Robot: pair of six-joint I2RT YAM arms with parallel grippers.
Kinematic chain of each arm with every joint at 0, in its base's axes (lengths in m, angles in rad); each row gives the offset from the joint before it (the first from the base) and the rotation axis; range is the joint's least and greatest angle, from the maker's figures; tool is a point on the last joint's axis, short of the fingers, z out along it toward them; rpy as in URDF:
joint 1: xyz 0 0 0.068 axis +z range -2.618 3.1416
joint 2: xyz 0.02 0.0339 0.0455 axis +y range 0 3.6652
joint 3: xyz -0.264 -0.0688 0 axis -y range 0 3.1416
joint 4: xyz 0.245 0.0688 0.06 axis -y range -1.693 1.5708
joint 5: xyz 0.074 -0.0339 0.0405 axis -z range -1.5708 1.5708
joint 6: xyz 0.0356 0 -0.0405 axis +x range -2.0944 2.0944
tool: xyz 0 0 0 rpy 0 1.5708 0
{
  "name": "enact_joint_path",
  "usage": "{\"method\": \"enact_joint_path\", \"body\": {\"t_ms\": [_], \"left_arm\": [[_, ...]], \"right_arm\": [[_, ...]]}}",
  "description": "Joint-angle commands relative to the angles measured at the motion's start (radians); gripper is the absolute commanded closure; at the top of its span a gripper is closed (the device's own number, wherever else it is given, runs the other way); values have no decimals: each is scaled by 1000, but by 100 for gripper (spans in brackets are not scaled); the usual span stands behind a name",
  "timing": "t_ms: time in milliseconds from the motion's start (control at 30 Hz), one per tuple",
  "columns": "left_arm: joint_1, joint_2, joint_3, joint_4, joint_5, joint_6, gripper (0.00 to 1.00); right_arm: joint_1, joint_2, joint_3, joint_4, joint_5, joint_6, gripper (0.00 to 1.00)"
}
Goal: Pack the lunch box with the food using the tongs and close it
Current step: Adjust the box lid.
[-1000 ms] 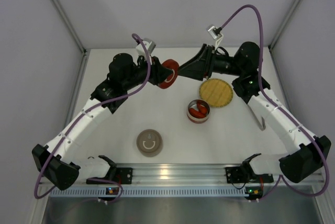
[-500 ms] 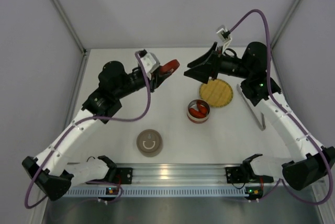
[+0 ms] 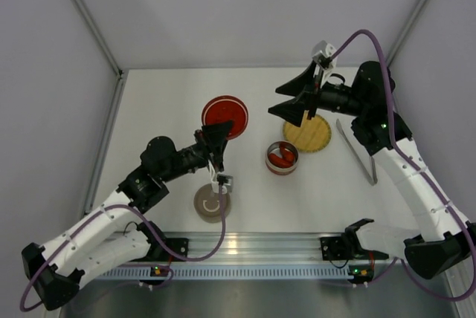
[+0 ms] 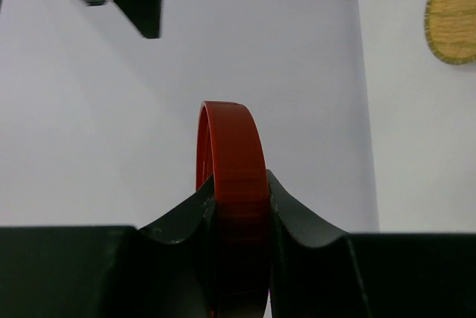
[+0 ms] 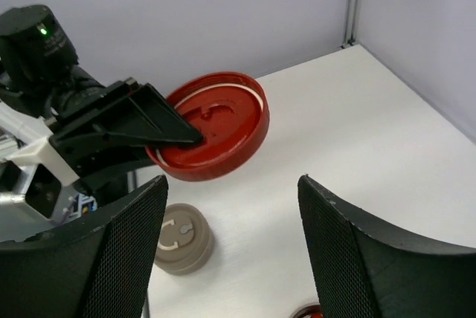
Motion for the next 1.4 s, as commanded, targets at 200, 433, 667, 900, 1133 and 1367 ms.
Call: {"method": "enact_joint_path", "body": {"t_ms": [200,433,667,900,1133,1367], "left_arm": [[0,103,416,80,-169,-478,100],[0,178,619,-39,-174,-914,100],[0,195,658,-113,-77,-1028,100],[-1,195,655,-157,36,-955,100],[-24,180,637,-170,75,-857,100],[-50,152,589,-102,29,-835,100]], "right_arm": [[9,-24,5,-119,63,-424,29],[12,9,-7,64,-10,-261,29],[61,2,-41,365,-110,-134,13],[152,54,87,207,-99,-379,15],[232,60,116,153,-58,-473,18],[242,80,99,269,43,-343,17]]}}
